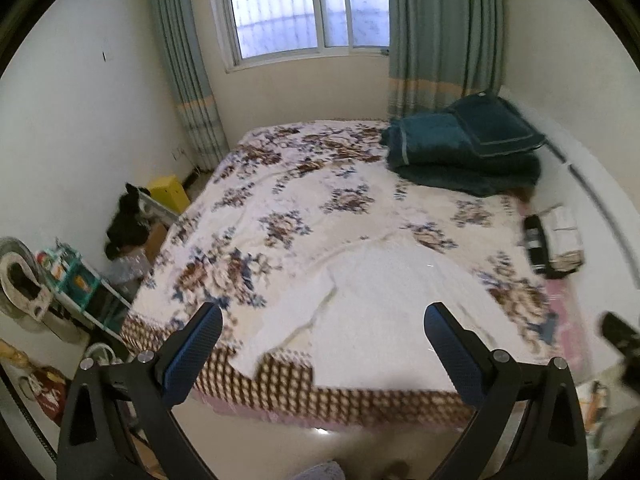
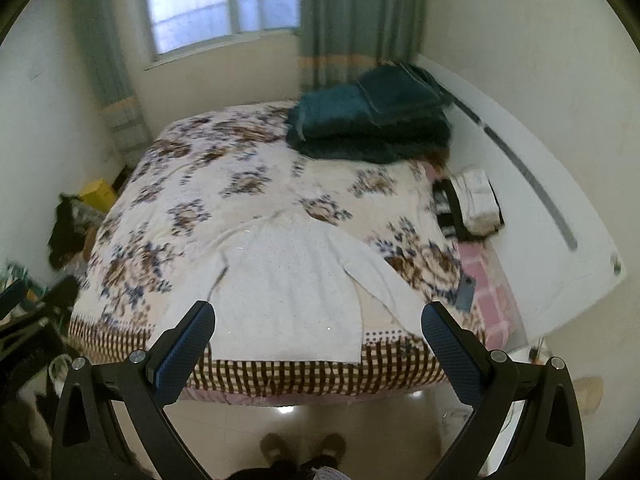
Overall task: Fold small clothes
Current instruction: 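Grasp the white cardigan's sleeve cuff with the right gripper and lift it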
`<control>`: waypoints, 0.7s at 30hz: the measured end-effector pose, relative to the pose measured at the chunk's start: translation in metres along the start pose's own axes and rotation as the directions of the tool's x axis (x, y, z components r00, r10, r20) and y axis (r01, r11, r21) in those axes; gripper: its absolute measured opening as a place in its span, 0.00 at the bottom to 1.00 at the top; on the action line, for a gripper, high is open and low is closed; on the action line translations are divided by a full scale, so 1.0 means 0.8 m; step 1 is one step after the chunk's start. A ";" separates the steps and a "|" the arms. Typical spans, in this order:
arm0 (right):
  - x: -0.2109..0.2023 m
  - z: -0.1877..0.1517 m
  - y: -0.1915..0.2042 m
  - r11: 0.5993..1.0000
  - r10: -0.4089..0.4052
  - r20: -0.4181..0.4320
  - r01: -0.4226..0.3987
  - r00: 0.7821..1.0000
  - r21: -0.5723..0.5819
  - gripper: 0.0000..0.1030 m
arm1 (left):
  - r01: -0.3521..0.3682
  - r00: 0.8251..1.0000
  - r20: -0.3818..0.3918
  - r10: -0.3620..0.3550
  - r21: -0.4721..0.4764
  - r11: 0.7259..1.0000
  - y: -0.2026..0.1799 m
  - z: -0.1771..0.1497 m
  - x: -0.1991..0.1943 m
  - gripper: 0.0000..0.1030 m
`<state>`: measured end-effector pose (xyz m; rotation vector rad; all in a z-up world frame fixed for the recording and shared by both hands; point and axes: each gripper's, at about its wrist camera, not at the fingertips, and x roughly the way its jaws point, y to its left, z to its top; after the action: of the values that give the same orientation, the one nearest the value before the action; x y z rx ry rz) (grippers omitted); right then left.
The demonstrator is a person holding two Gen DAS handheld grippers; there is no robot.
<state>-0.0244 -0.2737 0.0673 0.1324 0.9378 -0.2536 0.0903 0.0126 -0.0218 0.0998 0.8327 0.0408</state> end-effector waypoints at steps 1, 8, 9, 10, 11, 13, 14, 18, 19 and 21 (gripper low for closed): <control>0.026 -0.003 -0.015 0.999 -0.021 -0.021 0.022 1.000 0.040 1.00 | -0.017 1.000 -0.003 0.017 0.012 1.000 -0.008 -0.003 0.033 1.00; 0.247 -0.045 -0.196 0.910 -0.089 -0.251 0.181 0.964 0.374 0.99 | -0.062 0.986 -0.153 0.070 0.057 0.996 -0.067 -0.028 0.221 1.00; 0.270 -0.053 -0.216 0.894 -0.094 -0.274 0.202 0.957 0.401 0.95 | -0.077 0.980 -0.177 0.088 0.068 0.995 -0.081 -0.029 0.255 1.00; 0.317 -0.067 -0.252 0.860 -0.080 -0.320 0.228 0.944 0.456 0.88 | -0.089 0.976 -0.195 0.102 0.075 0.993 -0.090 -0.038 0.278 1.00; 0.350 -0.080 -0.278 0.838 -0.063 -0.342 0.236 0.938 0.492 0.83 | -0.104 0.970 -0.212 0.119 0.080 0.991 -0.098 -0.042 0.300 1.00; 0.417 -0.107 -0.329 0.780 -0.032 -0.393 0.268 0.919 0.565 0.80 | -0.119 0.955 -0.263 0.137 0.081 0.990 -0.114 -0.049 0.349 1.00; 0.453 -0.124 -0.357 0.741 -0.002 -0.405 0.273 0.914 0.613 0.80 | -0.120 0.948 -0.289 0.136 0.073 0.990 -0.123 -0.052 0.376 1.00; 0.582 -0.190 -0.456 0.547 0.040 -0.448 0.356 0.893 0.757 0.80 | -0.120 0.922 -0.358 0.146 0.092 0.988 -0.160 -0.072 0.471 1.00; 0.609 -0.209 -0.478 0.493 0.045 -0.460 0.381 0.887 0.782 0.80 | -0.123 0.913 -0.378 0.155 0.109 0.986 -0.174 -0.081 0.499 1.00; 0.658 -0.248 -0.515 0.384 0.056 -0.485 0.430 0.873 0.817 0.80 | -0.131 0.905 -0.390 0.168 0.121 0.984 -0.185 -0.093 0.533 1.00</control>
<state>0.0059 -0.7094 -0.4769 1.1907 1.1790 -1.0161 0.3212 -0.0970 -0.4009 0.2490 1.2366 0.1726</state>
